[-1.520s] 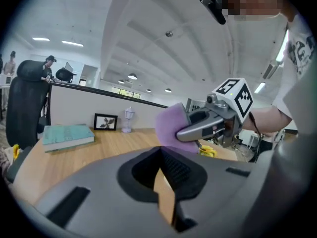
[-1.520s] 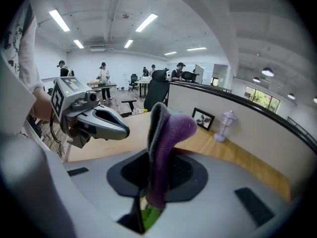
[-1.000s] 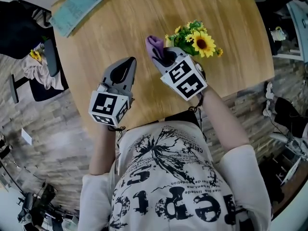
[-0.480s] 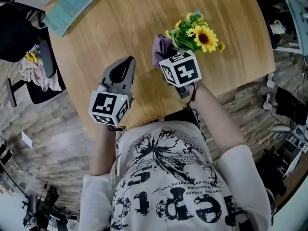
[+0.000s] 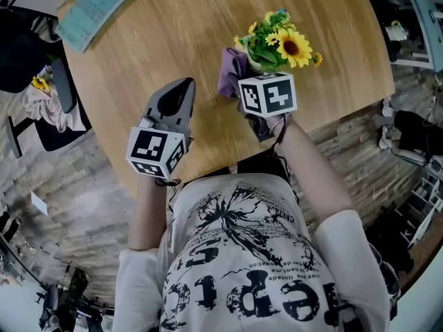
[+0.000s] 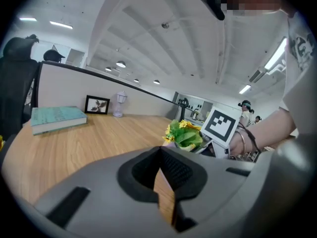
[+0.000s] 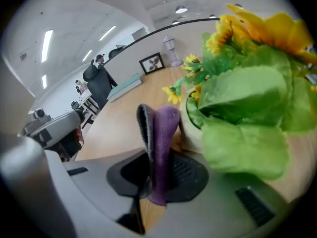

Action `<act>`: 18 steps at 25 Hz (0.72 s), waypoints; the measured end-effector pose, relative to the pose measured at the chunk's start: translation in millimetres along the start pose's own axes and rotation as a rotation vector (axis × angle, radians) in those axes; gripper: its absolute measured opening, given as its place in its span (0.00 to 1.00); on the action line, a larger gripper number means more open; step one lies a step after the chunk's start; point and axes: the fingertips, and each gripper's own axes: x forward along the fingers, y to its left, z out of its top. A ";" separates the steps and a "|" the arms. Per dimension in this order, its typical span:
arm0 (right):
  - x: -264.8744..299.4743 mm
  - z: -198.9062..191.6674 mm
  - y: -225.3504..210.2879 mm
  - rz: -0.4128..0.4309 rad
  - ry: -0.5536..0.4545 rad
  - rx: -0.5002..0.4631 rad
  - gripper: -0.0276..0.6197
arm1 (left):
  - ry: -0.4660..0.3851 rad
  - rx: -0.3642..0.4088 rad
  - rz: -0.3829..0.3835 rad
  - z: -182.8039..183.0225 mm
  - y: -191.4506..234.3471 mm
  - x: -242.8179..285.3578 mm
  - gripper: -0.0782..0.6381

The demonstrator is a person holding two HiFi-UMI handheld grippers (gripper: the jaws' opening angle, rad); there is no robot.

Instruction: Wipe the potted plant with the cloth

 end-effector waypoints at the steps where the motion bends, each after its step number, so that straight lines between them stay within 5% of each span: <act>1: -1.4 -2.1 -3.1 -0.009 0.004 0.002 0.16 | -0.002 0.000 -0.003 0.6 -1.3 2.0 0.11; 18: -17.7 -44.5 -28.8 0.046 0.136 -0.136 0.18 | 0.018 0.034 0.008 -6.6 -33.6 26.9 0.11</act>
